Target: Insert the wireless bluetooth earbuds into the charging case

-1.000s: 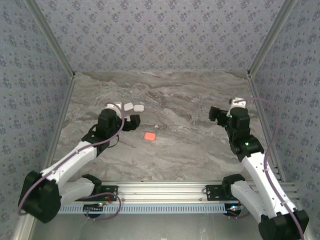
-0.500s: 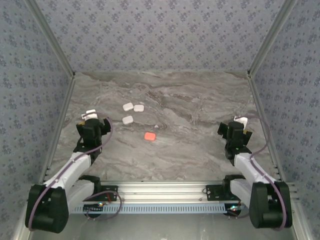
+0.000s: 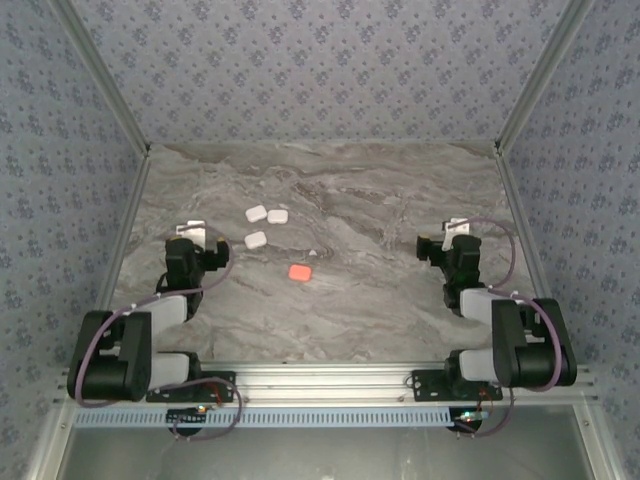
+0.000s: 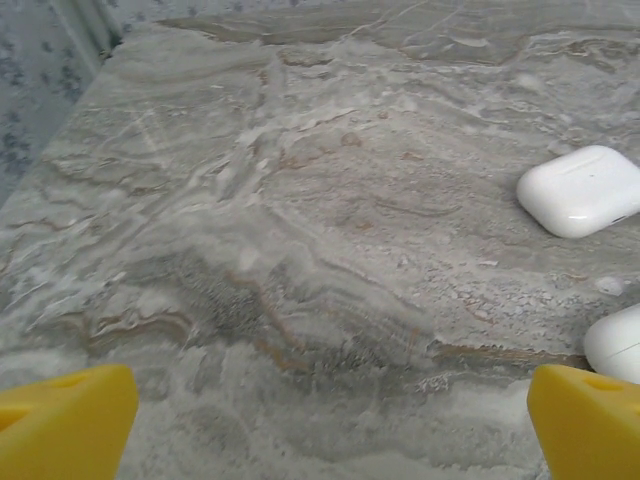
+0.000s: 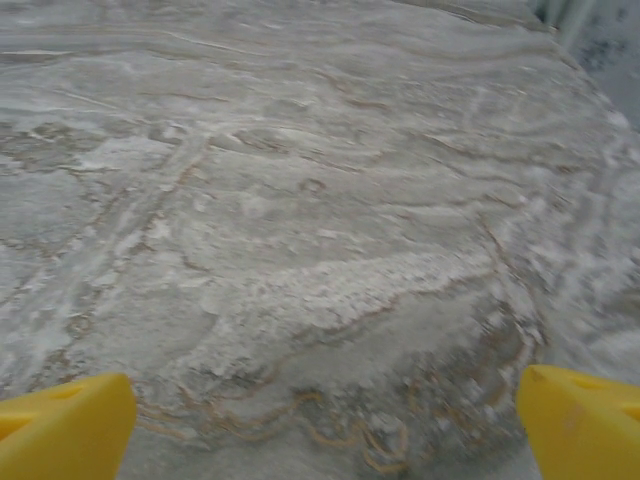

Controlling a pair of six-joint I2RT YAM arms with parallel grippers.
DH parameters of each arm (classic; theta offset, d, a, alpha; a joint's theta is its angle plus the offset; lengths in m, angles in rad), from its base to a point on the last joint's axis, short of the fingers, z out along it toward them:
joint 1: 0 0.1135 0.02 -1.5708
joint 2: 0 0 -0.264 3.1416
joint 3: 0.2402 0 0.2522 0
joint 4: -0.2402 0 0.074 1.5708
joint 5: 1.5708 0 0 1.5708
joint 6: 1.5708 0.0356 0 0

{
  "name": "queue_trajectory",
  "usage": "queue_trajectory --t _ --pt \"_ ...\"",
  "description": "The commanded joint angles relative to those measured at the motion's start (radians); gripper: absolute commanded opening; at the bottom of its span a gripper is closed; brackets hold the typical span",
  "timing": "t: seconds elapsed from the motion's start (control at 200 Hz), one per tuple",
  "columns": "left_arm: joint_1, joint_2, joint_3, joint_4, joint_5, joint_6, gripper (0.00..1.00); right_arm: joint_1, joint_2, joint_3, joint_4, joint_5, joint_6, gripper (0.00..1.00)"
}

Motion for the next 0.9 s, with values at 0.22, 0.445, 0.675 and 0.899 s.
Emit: queue_trajectory --t 0.22,0.445,0.675,0.899 --pt "0.063 0.232 0.097 0.189 0.14 -0.026 0.99 -0.055 0.172 0.073 0.134 -0.113 -0.01 1.0" --pt "0.086 0.238 0.125 0.142 0.116 -0.066 0.99 -0.076 0.171 0.091 0.096 -0.121 0.011 1.0" --pt "0.086 0.237 0.125 0.142 0.116 -0.066 0.99 -0.055 0.169 0.091 0.094 -0.086 0.0 1.0" --pt "0.085 0.238 0.125 0.143 0.114 -0.066 0.99 -0.056 0.169 0.093 0.091 -0.088 0.001 1.0"
